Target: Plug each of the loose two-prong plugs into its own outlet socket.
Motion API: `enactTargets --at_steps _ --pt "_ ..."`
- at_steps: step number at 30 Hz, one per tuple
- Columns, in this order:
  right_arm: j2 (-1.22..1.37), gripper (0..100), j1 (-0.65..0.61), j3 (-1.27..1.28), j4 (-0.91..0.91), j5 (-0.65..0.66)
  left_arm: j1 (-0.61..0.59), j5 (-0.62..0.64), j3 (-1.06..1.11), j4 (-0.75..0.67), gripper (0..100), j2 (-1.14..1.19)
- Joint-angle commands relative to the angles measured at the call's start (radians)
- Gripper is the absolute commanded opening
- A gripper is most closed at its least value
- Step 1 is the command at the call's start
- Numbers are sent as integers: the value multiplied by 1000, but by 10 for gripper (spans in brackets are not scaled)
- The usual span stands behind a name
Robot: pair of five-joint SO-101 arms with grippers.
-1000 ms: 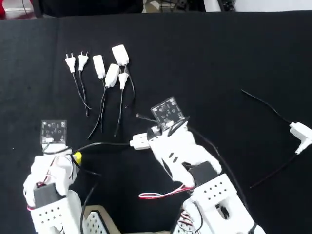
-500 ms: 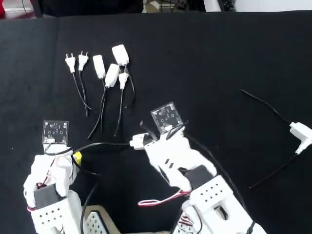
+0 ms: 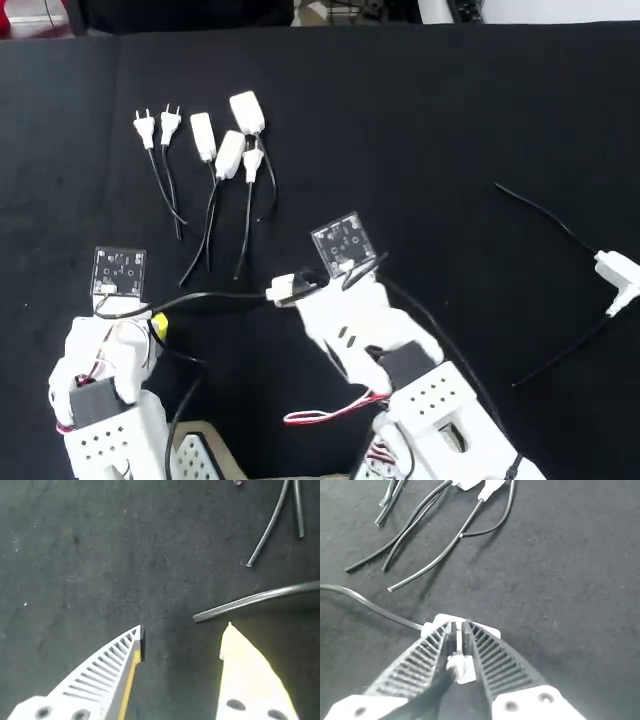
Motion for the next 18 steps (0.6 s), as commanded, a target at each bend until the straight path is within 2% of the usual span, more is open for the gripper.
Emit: enactTargets --at_steps 1,5,9,18 --pt "-7 12 -12 -4 -15 -8 -2 -5 -5 0 258 -3" --pt "-7 19 -52 -2 -9 -8 -2 -6 -5 0 258 -2" --pt "-5 119 -57 -31 69 -11 -2 -6 -5 0 258 0" --pt "-5 96 -54 -44 127 -3 -2 -6 -4 0 258 0"
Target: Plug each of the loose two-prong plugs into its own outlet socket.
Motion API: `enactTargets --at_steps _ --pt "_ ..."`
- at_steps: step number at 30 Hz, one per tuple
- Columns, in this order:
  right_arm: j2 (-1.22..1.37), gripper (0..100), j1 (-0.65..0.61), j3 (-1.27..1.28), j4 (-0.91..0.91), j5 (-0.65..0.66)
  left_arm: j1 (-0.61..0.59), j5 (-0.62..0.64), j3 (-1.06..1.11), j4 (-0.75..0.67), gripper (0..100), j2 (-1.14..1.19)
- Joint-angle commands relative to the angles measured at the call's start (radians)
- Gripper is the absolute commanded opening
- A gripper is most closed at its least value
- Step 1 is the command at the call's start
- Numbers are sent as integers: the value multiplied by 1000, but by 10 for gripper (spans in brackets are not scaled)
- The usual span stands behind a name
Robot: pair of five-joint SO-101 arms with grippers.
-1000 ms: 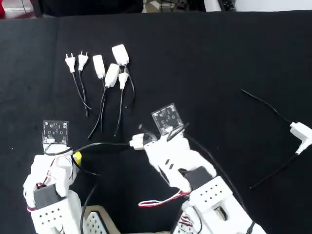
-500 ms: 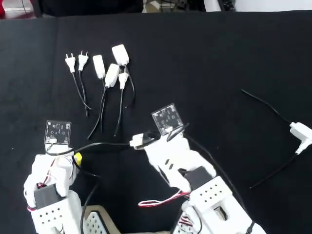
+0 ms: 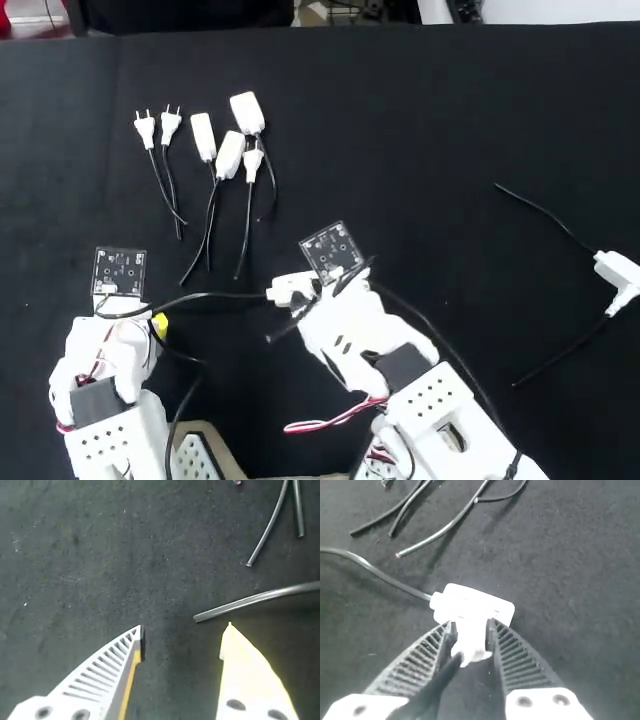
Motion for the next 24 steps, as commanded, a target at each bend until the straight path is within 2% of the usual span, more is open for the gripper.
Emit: enactTargets --at_steps 1,8,11,17,21,24 --pt "-5 96 -9 -45 15 -3 -2 -6 -4 2 258 0" --pt "-5 90 46 -84 80 28 -1 -46 -7 26 258 -3" --pt "-5 8 46 -94 78 26 15 -46 -7 26 258 -3" --pt "13 11 49 -122 83 25 18 -48 -7 28 257 -3" --pt "145 11 54 -217 81 26 18 -48 -7 28 257 -3" --pt "352 11 117 -381 121 29 18 -48 -7 28 257 -3"
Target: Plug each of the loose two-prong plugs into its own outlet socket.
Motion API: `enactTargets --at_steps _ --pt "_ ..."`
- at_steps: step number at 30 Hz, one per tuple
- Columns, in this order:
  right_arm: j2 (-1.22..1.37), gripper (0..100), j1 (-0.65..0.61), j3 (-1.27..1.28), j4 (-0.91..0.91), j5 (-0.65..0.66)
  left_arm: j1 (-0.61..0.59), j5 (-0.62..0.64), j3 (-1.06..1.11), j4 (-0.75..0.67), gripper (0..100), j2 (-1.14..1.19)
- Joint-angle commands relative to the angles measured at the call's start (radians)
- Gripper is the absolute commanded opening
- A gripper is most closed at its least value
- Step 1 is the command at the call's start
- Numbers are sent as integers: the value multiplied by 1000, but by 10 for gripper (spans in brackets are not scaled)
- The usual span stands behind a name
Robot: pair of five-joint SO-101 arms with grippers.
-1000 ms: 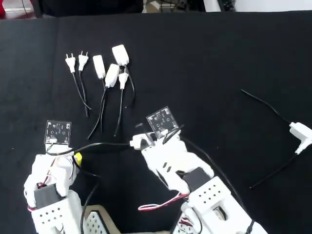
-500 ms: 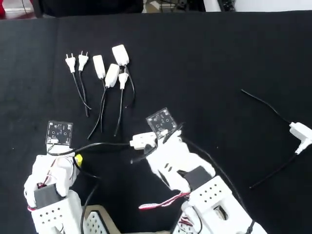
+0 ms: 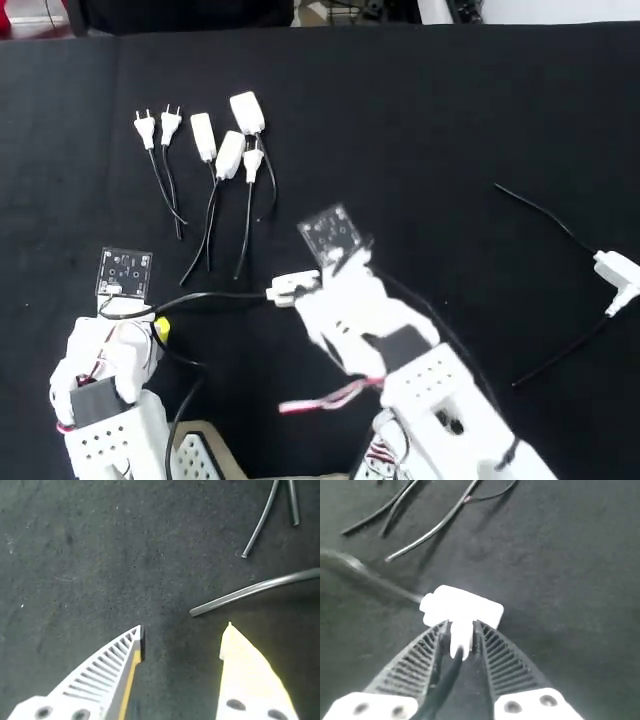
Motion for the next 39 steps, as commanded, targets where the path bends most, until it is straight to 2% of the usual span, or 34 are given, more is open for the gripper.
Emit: enactTargets --at_steps 1,4,6,12,17,24,28,32,39 --pt "245 11 75 -229 49 9 13 -11 -7 8 257 -3" --pt "467 11 86 -374 80 26 13 -11 -7 8 257 -3" --pt "524 11 77 -409 81 31 13 -12 -7 8 257 -3" --pt "380 11 77 -363 89 41 15 -12 -5 8 257 -3" --pt "326 11 91 -325 43 169 15 -12 -5 8 257 -3" --pt "328 11 216 -131 -572 344 15 -12 -5 8 257 -3" --pt "328 11 244 -120 -661 387 15 -12 -5 8 257 -3" --pt "374 11 252 -90 -887 486 15 -12 -5 8 257 -3" --pt "797 11 272 -217 -1194 517 15 -12 -4 8 257 -3"
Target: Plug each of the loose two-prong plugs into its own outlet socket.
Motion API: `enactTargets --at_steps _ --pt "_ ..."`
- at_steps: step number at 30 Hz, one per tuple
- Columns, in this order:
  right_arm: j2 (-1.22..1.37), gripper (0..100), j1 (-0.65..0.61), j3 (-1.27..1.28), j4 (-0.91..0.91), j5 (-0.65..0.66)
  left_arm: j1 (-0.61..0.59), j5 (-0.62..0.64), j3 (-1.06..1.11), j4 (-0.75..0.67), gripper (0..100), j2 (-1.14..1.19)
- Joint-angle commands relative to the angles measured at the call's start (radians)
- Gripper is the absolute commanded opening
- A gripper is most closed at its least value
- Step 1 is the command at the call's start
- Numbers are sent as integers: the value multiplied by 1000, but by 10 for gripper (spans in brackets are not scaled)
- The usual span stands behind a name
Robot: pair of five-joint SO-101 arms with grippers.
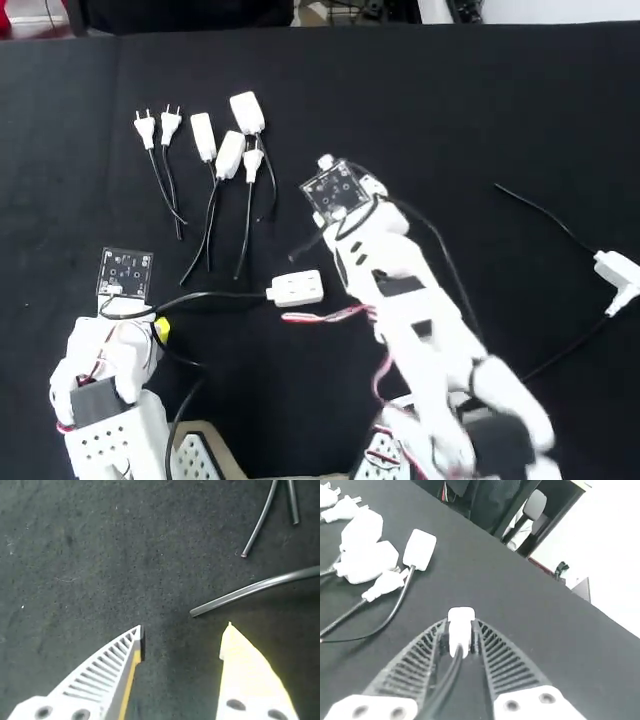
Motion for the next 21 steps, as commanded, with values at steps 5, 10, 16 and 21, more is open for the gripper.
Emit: enactTargets --at_steps 5,10,16,21 --pt "252 11 44 -186 -123 0 15 -5 -1 2 257 -3" --pt "214 11 123 -429 252 -175 15 -5 1 0 257 -3" --pt "314 11 107 -645 342 -132 15 -5 1 2 257 -3" --pt "518 11 77 -530 -92 68 15 -5 2 2 257 -3"
